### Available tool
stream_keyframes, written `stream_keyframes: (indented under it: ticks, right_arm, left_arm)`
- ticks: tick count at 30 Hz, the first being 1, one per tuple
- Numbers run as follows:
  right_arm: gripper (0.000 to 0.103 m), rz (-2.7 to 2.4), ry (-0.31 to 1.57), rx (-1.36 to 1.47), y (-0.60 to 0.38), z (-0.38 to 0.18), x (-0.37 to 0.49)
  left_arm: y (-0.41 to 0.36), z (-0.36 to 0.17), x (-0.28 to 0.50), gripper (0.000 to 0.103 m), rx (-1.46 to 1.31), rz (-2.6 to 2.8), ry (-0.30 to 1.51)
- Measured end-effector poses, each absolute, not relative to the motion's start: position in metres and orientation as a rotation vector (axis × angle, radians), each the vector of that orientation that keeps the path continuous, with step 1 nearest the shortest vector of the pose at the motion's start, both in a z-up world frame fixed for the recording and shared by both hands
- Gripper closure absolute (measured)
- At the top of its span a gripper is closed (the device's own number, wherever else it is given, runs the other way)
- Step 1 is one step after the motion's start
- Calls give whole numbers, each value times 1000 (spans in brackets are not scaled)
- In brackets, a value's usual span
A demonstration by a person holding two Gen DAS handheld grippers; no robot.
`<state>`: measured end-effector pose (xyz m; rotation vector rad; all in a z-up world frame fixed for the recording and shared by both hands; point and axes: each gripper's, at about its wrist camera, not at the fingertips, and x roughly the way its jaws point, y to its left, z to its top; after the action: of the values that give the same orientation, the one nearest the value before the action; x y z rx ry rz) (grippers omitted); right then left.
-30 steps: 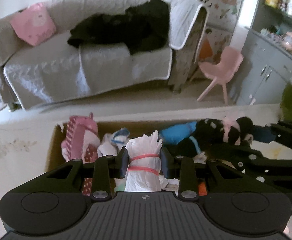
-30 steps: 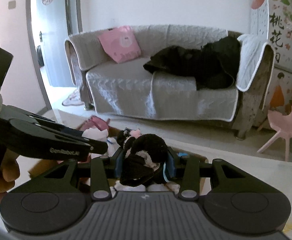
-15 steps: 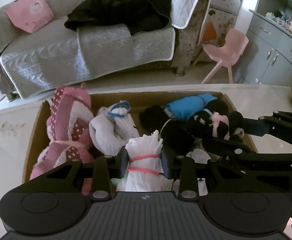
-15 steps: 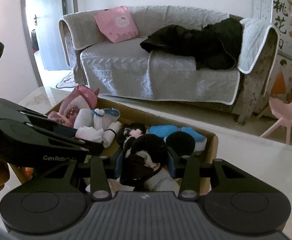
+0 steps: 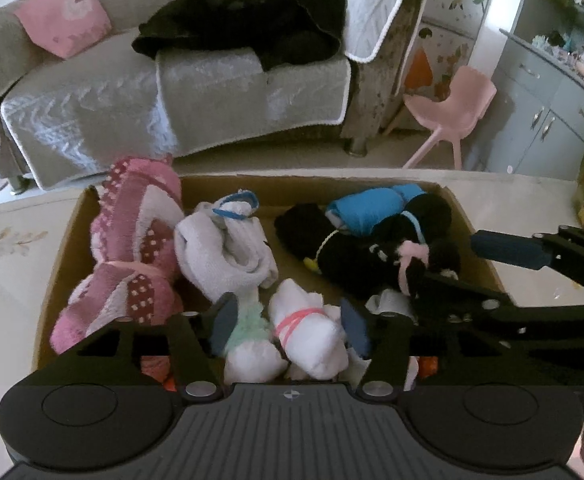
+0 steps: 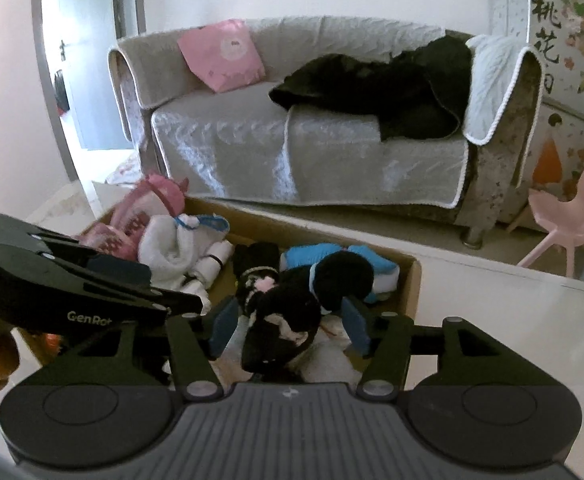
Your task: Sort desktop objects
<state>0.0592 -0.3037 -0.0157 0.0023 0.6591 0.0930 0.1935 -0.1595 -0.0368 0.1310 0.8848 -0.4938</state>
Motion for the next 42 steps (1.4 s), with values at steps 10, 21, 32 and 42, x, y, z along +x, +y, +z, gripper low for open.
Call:
stream_keyframes:
  ticks: [10,21,32,42]
  right_arm:
    - [44,173,556,33,-295,19,-4]
    - [31,257,481,115,-273,38,-97]
    - [13,213,484,164,-247,16,-190]
    - [4,170,471,104,-226,8,-238]
  left_arm:
    - [-122,3,111,26,143,-520,732]
    - [-77,32,-29,0,139,-591,558]
    - [-48,3,-134,0,135,-440,602]
    - [-37,-15,-184,0,156,-405,656]
